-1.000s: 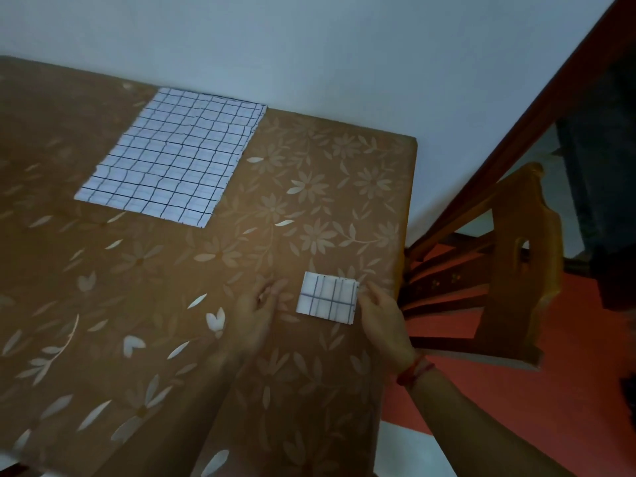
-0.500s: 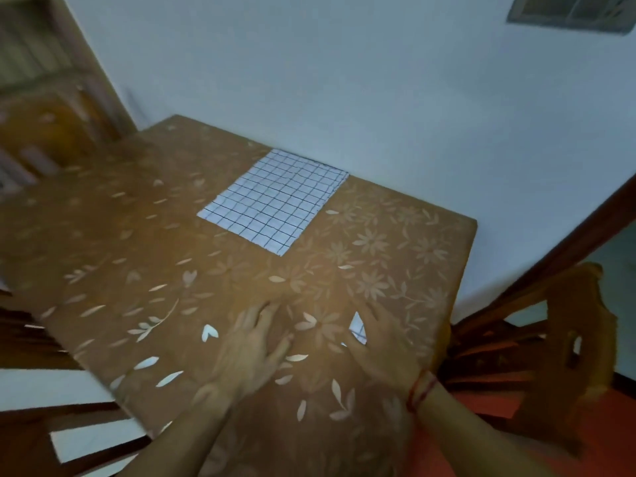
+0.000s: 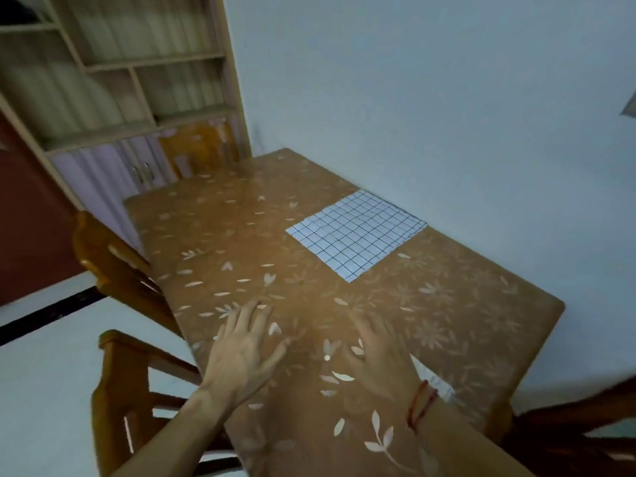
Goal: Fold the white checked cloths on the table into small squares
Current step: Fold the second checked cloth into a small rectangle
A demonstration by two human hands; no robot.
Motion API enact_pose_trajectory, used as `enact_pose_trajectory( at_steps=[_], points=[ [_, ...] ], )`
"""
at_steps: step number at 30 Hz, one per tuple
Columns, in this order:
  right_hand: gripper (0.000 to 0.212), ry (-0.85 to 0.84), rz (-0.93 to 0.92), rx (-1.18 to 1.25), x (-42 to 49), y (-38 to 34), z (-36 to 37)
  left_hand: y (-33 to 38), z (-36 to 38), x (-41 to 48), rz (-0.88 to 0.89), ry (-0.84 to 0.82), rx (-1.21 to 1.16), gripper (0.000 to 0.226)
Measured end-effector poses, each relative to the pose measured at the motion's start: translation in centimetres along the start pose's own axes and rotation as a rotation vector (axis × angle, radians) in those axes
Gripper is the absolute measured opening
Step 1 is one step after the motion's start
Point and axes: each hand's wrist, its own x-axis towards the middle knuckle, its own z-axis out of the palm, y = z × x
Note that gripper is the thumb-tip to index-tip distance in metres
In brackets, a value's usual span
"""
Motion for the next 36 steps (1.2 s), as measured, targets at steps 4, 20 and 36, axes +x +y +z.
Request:
enact_pose_trajectory(
  at_steps=[4, 20, 36],
  points=[
    [0.061, -0.102, -0.132, -0.027, 1.5, -4.6, 0.8, -3.3, -3.0, -2.6, -0.115, 0.072, 0.059, 0.061],
    [0.06, -0.381, -0.549, 0.019, 1.5, -24.4, 6.9, -14.8, -11.0, -16.9, -0.651, 0.174, 0.243, 0.071],
    [0.056, -0.349, -0.532, -0.178, 3.7, -44.2, 16.7, -37.1, -15.7, -22.3, -0.62, 0.153, 0.14, 0.066]
  ],
)
